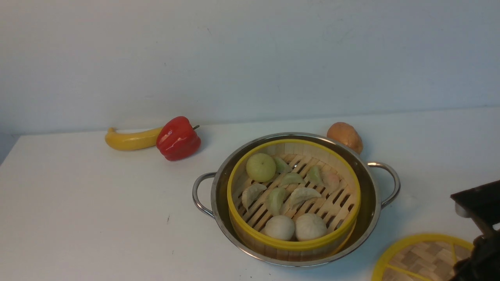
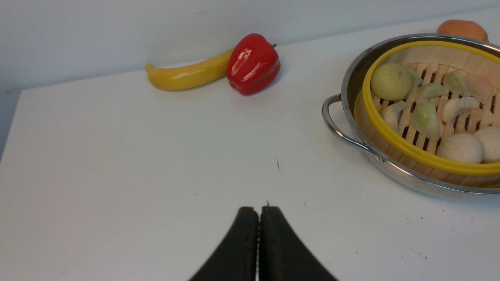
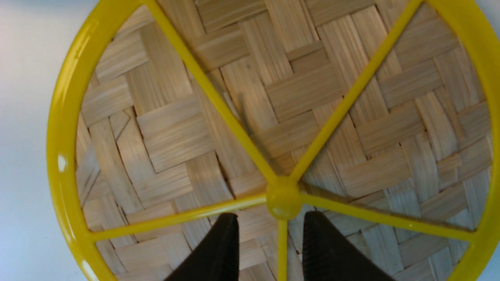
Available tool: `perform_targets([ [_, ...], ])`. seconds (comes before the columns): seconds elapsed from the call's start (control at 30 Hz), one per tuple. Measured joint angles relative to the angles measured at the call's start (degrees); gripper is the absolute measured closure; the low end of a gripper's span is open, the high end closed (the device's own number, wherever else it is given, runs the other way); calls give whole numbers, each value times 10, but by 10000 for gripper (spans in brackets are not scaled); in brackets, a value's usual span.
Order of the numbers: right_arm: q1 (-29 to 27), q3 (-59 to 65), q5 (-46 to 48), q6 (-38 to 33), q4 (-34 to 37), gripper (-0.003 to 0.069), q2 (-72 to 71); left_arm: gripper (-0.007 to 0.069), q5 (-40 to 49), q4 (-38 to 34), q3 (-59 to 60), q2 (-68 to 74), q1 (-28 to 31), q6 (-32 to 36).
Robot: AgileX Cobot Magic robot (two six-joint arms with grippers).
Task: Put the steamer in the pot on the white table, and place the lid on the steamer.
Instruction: 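Move the gripper down to the bamboo steamer lid and grasp its center knob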
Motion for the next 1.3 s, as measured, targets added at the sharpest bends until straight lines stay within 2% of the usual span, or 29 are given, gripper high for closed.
perform_targets([
  [0.4, 0, -37, 12, 6, -14, 414, 58, 624, 0, 0, 0, 0, 0, 0],
  [1.3, 0, -39, 17, 6, -14, 414, 66, 624, 0, -1, 0, 0, 0, 0],
])
